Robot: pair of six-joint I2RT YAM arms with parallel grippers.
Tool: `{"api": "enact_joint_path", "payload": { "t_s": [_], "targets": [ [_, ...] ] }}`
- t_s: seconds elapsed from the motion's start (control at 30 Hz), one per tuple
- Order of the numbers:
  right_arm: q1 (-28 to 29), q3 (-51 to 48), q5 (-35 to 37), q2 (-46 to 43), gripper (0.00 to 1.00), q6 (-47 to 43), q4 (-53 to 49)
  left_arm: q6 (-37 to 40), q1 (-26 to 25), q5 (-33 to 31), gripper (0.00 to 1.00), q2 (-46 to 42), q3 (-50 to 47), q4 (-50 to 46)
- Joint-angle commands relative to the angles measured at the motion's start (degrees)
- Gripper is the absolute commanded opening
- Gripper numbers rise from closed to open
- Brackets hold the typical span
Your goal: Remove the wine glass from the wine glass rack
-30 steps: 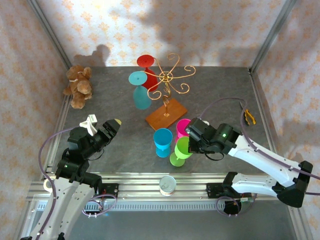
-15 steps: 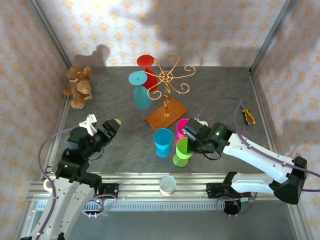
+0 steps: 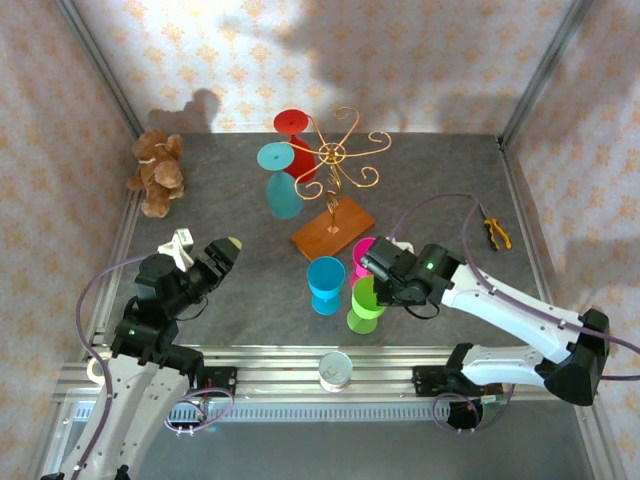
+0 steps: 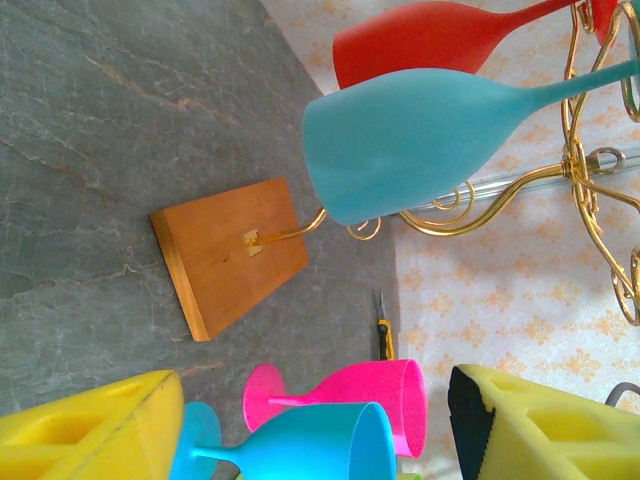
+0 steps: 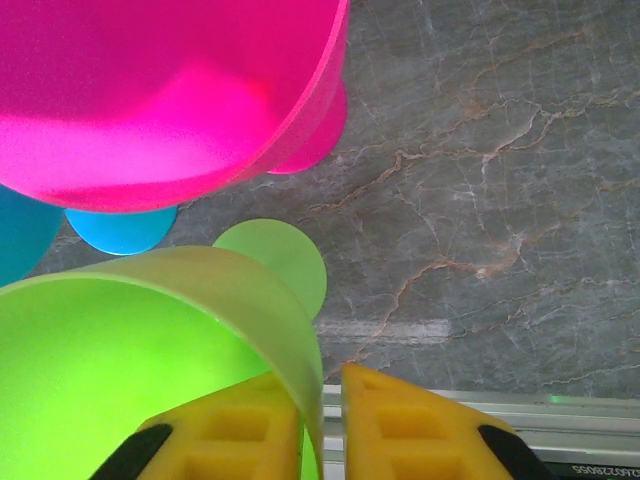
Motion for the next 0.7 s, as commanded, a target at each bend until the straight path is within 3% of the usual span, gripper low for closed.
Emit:
{"api": "enact_joint_path", "payload": {
  "t_s": [0.0, 0.23, 0.67],
  "targets": [
    [0.4, 1.1, 2.5, 0.6, 0.21, -0.3, -1.5, 1.8, -0.3, -1.5, 0.69, -0.2, 0.0, -1.1],
    [0.3, 2.7, 2.7, 0.6, 0.34, -0.1, -1.5, 2.2, -0.3, -1.4, 0.69, -0.3, 0.0, -1.2],
    [0.3, 12.4, 1.0, -2.4, 0.4, 0.4, -4.6, 2.4, -0.3, -0.8, 0.69, 1.3, 1.5, -0.3]
  ]
}}
